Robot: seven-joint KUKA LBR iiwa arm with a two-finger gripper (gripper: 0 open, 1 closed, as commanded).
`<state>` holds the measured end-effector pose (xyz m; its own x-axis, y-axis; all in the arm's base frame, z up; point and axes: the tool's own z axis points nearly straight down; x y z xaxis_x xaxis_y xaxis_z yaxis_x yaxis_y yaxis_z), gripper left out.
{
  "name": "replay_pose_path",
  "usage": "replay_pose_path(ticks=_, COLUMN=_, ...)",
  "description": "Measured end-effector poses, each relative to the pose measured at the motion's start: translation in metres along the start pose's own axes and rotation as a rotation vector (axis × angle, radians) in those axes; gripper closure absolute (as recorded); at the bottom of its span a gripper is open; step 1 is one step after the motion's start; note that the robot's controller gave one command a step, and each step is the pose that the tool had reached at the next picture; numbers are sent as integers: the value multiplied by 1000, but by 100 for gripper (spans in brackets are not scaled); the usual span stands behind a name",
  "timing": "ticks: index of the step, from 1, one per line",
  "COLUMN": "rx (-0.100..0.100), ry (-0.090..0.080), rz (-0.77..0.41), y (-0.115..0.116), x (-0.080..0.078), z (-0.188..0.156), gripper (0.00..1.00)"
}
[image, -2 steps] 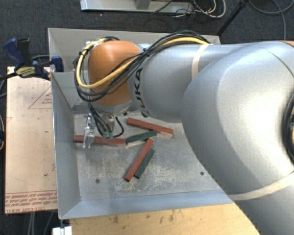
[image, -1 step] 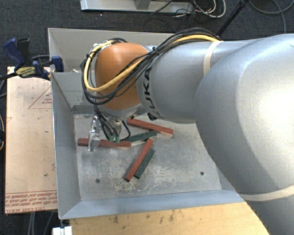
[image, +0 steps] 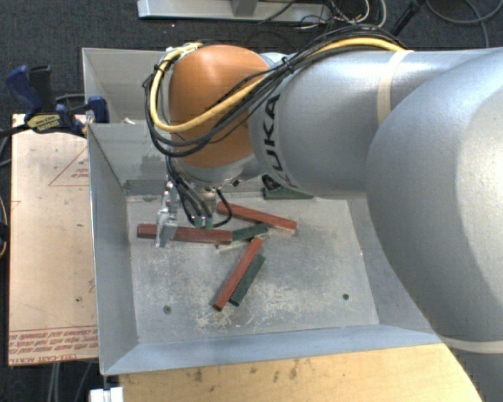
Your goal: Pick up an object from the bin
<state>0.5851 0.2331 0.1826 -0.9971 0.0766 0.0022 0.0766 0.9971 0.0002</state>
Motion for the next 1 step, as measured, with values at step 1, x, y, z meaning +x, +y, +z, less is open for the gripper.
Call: replay_pose_path(ticks=1, rx=-2, ry=-4, rz=10, y=-1, x=-5, z=-70, gripper=100)
